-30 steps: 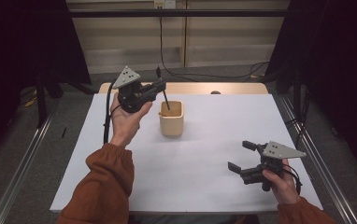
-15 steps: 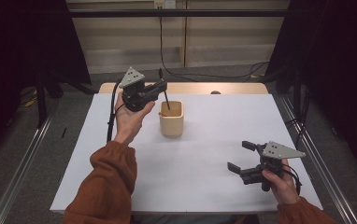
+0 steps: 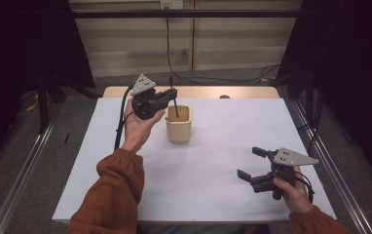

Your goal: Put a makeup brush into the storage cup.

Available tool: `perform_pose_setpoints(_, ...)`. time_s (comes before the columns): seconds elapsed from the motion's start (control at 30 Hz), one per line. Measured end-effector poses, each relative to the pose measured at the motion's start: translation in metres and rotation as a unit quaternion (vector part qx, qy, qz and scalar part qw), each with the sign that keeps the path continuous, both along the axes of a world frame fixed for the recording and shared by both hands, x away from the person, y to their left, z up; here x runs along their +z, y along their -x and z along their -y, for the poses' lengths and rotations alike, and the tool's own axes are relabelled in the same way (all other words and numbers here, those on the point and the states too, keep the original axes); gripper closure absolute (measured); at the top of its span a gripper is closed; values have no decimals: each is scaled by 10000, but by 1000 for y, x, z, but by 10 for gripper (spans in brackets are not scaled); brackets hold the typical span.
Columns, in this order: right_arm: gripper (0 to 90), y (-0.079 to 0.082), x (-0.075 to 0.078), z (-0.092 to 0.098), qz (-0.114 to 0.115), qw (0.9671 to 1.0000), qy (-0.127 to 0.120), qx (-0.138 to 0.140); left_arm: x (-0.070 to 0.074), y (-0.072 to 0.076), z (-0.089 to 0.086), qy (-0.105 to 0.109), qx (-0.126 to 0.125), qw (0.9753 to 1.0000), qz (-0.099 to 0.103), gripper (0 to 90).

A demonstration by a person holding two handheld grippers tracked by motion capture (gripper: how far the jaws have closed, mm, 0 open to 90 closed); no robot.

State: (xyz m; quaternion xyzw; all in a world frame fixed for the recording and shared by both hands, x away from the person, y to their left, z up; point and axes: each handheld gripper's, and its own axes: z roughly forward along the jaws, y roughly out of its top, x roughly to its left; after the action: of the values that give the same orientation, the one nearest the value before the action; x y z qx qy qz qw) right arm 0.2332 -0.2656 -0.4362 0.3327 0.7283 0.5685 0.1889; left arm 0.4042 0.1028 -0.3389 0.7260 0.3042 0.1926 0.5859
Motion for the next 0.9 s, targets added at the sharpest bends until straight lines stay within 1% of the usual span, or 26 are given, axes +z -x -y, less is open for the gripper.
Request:
perform_pose_setpoints(0.07,10,0,0,0,-5,10000,0,0,-3,-1,1,-34,12,10000,-41,856)
perform_pose_setpoints(0.2,10,0,0,0,10,10000,-6,12,-10,-2,2,-102,8,9999,-55,856)
perform_pose_setpoints(0.23,10,0,0,0,9,10000,-2,11,-11,-2,2,-149,-1,9999,-60,856)
perform_pose_setpoints(0.43,10,0,0,0,8,10000,2,7,-19,-1,2,-173,-5,9998,-98,856)
perform_pose_setpoints(0.47,10,0,0,0,4,10000,-3,6,-20,-1,2,-167,-16,9998,-130,856)
perform_pose_setpoints(0.5,10,0,0,0,4,10000,-1,5,-21,-1,2,-200,-7,9997,-132,856)
perform_pose_setpoints(0.57,11,0,0,0,5,10000,-9,9,-23,-1,3,-154,-15,9998,-158,856)
perform_pose_setpoints(0.9,11,1,0,0,3,10000,-6,21,-33,-2,6,-221,-28,9995,-226,856)
